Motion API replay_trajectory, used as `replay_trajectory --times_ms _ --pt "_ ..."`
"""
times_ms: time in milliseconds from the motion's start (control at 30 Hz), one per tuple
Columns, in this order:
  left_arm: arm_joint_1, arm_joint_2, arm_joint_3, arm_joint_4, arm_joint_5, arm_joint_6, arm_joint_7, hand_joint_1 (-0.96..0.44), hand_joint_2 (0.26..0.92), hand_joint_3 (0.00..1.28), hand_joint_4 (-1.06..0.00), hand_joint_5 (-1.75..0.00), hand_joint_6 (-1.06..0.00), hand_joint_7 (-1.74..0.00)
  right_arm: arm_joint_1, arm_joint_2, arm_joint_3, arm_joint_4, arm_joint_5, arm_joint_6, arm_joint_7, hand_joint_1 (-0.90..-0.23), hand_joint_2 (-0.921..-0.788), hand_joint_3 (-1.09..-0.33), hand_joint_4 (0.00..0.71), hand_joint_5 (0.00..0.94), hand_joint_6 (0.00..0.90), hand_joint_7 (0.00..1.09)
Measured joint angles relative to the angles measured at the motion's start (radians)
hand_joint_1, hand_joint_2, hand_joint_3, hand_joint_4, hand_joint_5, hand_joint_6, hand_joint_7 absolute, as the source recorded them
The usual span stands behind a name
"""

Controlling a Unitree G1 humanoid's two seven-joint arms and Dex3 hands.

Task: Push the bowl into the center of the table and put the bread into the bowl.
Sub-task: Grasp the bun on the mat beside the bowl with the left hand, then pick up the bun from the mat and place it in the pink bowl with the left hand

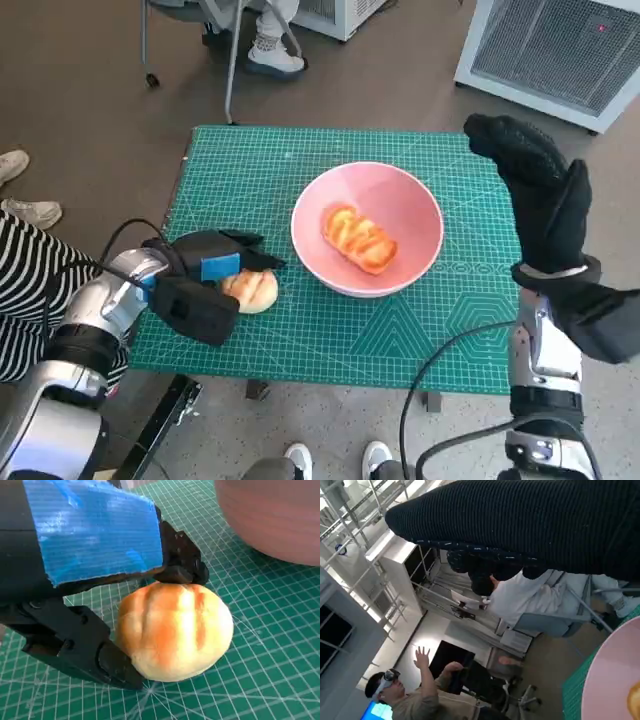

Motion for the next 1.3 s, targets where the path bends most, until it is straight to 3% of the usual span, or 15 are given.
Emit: replay_trajectory --times_ms 33,100,233,500,867,1300 --pt "0.0 0.002 -0.004 0.0 0.006 0.0 0.007 -0.06 0.905 0.09 -0.71 -0.8 -0.59 -1.12 0.0 -0.002 0.0 0.0 -0.001 -0.001 0.0 -0.731 -0.921 -0.698 0.173 0.0 -0.001 0.56" --pt "0.002 0.005 -0.008 0.0 0.01 -0.004 0.016 -0.03 0.908 0.09 -0.72 -0.94 -0.59 -1.18 0.0 -0.003 0.0 0.0 -0.001 -0.003 -0.002 -0.73 -0.921 -0.699 0.172 0.0 -0.001 0.56" --pt "0.015 0.021 -0.004 -0.026 0.006 -0.024 0.024 -0.01 0.911 0.08 -0.72 -1.07 -0.6 -1.22 0.001 -0.003 0.0 0.0 -0.002 -0.008 -0.004 -0.727 -0.921 -0.702 0.17 0.0 -0.001 0.56" --pt "0.053 0.059 0.066 -0.126 -0.116 -0.089 -0.054 0.0 0.914 0.06 -0.72 -1.09 -0.63 -1.21 0.003 -0.006 0.001 0.001 -0.004 -0.015 -0.013 -0.726 -0.921 -0.705 0.17 0.0 -0.001 0.56" --pt "0.104 0.117 0.203 -0.35 -0.295 -0.06 -0.18 0.0 0.919 0.07 -0.65 -1.18 -0.66 -1.15 0.002 -0.005 0.006 0.01 -0.005 -0.019 -0.02 -0.726 -0.921 -0.705 0.17 0.0 0.0 0.57" --pt "0.033 0.083 0.295 -0.487 -0.402 -0.021 -0.213 0.0 0.92 0.11 -0.62 -1.24 -0.61 -1.19 0.002 -0.005 0.008 0.017 -0.005 -0.02 -0.021 -0.727 -0.921 -0.707 0.17 0.0 -0.001 0.57"
